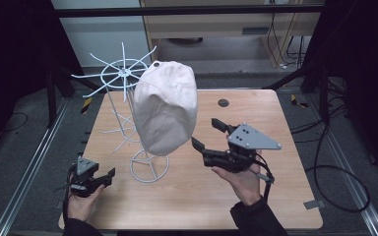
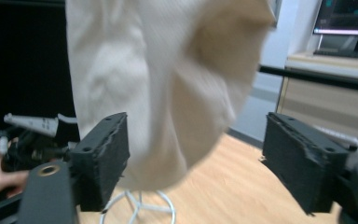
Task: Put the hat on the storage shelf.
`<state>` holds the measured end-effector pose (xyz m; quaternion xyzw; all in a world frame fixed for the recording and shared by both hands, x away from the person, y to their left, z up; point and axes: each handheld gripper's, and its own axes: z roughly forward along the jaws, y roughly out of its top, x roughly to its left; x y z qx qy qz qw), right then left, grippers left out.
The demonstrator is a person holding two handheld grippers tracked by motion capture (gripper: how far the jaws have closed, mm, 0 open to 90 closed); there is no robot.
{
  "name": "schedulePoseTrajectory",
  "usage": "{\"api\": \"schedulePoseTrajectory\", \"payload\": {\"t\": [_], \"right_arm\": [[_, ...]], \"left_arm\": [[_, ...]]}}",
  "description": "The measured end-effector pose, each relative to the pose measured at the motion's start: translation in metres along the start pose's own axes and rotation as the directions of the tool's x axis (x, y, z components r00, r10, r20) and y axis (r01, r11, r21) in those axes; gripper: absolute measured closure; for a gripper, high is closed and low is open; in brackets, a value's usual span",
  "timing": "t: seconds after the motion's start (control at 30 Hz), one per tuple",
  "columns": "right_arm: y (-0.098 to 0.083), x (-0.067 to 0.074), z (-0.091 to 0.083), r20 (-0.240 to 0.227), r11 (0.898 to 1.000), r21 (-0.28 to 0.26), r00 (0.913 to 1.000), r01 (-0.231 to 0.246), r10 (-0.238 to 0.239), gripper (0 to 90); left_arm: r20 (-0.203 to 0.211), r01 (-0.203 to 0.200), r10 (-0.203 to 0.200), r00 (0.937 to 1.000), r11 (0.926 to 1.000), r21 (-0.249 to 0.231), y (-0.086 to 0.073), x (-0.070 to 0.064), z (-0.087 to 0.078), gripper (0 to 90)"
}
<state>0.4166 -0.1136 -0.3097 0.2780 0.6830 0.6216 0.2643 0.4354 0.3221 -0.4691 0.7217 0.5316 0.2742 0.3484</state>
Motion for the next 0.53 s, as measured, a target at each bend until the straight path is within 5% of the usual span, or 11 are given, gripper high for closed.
{"api": "schedulePoseTrajectory", "payload": {"t": [0.27,0.53], "right_arm": [[-0.052,-0.031,-0.029,0.053,0.993,0.094,0.9960,-0.076,0.072,15.7],[-0.118,-0.070,-0.052,0.204,0.964,0.211,0.9719,-0.160,0.117,15.1]], "left_arm": [[0.000,0.000,0.000,1.0000,1.0000,0.003,-0.001,0.000,0.001,32.7],[-0.004,-0.001,0.001,1.0000,0.9999,-0.011,-0.001,0.001,0.001,33.4]]}}
